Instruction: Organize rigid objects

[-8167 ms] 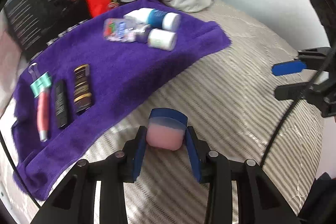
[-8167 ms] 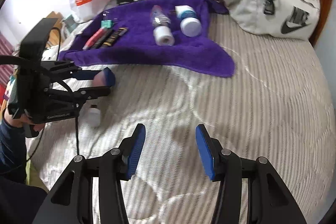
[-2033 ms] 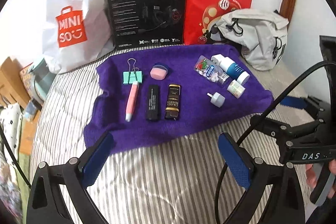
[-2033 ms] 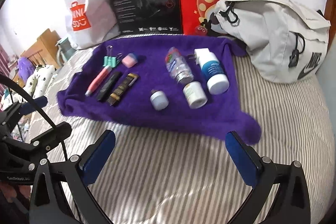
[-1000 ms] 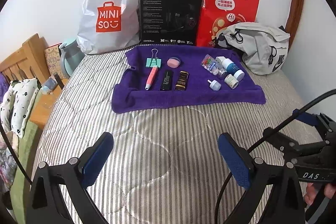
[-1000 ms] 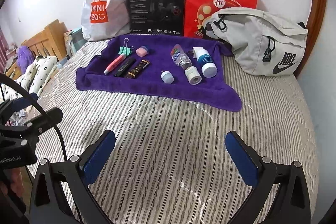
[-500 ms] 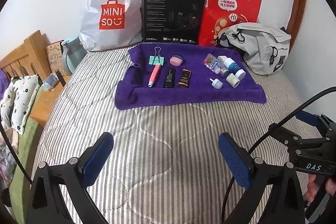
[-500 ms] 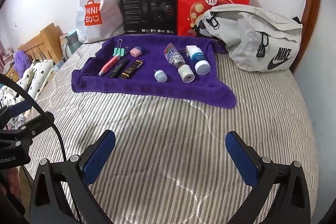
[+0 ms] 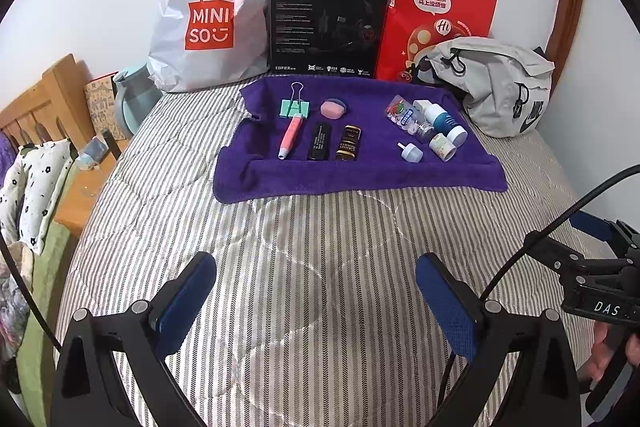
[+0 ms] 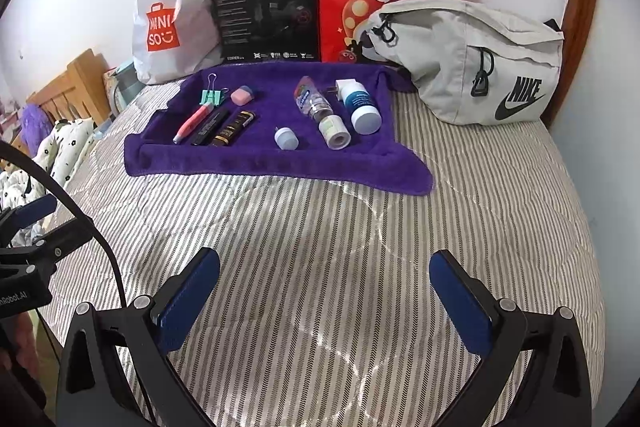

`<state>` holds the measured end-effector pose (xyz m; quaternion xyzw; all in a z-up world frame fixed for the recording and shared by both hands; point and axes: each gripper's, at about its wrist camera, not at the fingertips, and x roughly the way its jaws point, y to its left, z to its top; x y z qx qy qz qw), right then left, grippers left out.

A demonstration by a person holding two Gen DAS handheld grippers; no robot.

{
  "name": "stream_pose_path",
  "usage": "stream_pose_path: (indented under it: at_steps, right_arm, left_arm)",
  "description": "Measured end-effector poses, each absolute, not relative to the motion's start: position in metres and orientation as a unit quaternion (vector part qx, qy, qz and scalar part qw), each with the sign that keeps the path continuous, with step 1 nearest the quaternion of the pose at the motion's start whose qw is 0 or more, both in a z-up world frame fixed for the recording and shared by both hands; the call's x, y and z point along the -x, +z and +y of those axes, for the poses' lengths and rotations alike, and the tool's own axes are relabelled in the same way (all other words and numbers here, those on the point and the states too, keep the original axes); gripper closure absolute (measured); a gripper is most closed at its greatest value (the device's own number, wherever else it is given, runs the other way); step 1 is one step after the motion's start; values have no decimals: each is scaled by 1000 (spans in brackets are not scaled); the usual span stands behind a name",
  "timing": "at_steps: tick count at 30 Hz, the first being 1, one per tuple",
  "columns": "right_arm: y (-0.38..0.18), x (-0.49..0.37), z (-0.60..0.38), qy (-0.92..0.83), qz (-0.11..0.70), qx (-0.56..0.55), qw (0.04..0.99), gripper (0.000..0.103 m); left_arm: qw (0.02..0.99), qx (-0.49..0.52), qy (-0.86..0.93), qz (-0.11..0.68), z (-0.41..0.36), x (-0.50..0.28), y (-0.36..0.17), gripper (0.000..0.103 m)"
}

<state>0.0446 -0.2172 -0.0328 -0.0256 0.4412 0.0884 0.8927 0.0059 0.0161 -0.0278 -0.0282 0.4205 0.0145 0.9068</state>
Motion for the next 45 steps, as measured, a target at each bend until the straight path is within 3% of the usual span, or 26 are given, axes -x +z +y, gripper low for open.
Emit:
stream_pose_path:
  at_steps: [45]
  right_arm:
    - [-32, -41, -219, 93, 441, 26, 892, 0]
  left_arm:
    - [904, 27, 21, 425, 17, -5, -30, 2]
